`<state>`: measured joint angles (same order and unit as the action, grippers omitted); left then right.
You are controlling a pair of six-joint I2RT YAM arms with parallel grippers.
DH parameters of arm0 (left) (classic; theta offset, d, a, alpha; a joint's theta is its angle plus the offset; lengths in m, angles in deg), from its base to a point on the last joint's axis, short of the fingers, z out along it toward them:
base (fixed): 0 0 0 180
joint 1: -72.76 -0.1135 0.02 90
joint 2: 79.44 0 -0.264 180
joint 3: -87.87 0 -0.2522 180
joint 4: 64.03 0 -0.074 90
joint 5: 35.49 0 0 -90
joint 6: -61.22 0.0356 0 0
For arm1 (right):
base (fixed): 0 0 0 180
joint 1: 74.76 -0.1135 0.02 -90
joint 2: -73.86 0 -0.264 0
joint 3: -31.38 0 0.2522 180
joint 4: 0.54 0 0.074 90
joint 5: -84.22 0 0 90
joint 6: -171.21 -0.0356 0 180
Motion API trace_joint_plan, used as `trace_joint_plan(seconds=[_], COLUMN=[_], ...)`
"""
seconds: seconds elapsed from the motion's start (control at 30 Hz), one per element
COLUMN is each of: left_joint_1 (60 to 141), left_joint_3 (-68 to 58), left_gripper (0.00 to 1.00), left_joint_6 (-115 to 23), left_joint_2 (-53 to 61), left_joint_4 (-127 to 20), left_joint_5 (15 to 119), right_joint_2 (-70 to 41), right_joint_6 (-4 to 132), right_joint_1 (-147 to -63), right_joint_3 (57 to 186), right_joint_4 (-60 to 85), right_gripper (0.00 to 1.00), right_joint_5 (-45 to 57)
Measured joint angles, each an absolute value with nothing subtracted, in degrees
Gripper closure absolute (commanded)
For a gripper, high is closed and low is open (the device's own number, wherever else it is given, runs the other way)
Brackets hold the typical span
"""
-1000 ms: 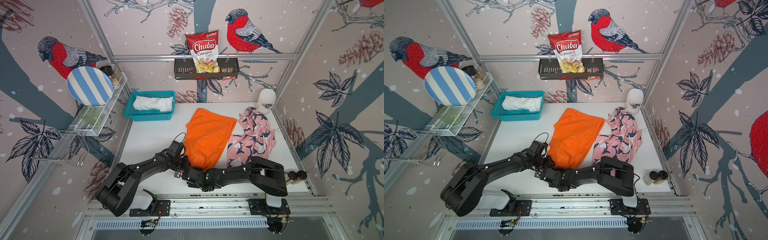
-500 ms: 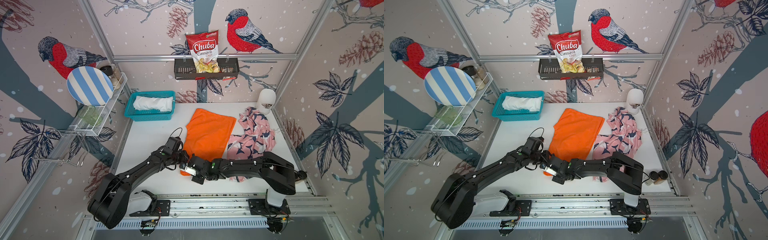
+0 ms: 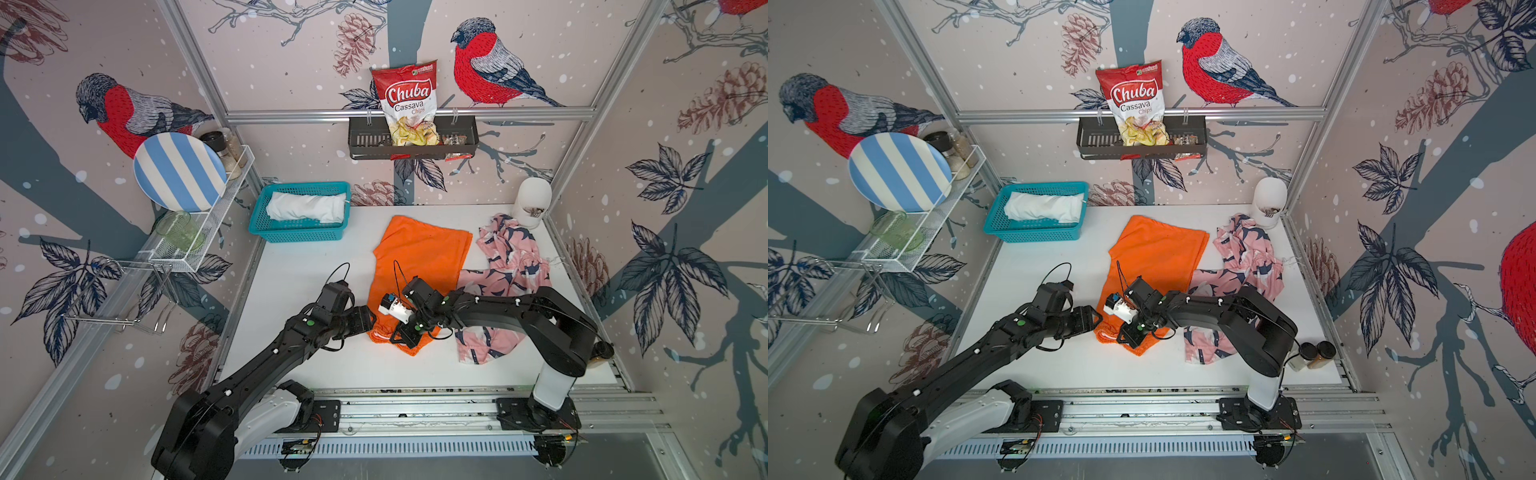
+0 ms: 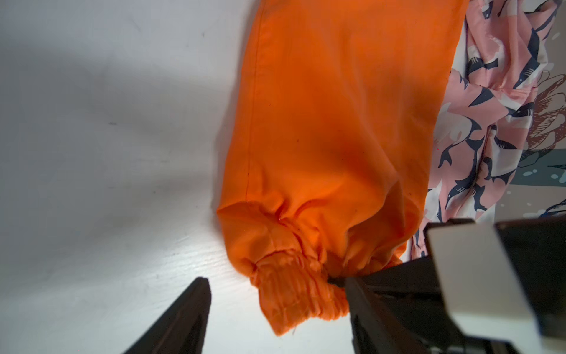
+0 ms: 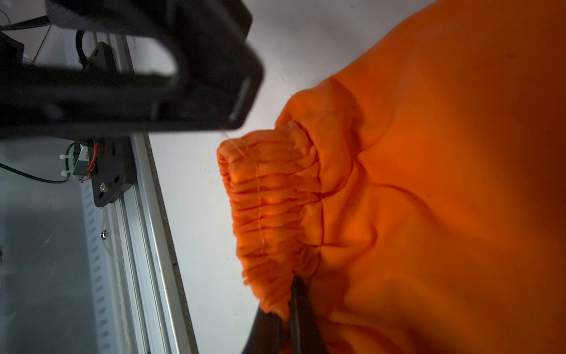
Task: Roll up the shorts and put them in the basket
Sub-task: Roll the shorts at the center of the board.
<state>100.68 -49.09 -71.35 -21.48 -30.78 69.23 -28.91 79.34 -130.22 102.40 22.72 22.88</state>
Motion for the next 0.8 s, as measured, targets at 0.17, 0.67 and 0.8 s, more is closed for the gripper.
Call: trace_joint_plan(seconds=[0.17,0.67,0.8], left_joint_1=[100.68,100.68,100.68], left_joint_3=[-55.01,-59.19,-59.34], left_gripper=[0.19,0.73,0.89], left_joint_6=[-77.53,-90.47,-91.3], left_joint_2=[-21.31,-14.86,-15.17], left_joint_4=[-36.86,-51.98,-53.14], left_joint_5=[75.0,81.52,81.93], right_joint_2=[-28.56,-27.64,-25.63], right_joint_6=[79.32,79.97,82.07], right_joint_1=[-129.96,-131.79,-135.55], right_joint_3=[101.92,101.04,100.04], right_joint_4=[22.13,20.54,19.92], right_gripper=[1.0,1.0,0.75], right_joint_5=[22.47,18.51,10.53])
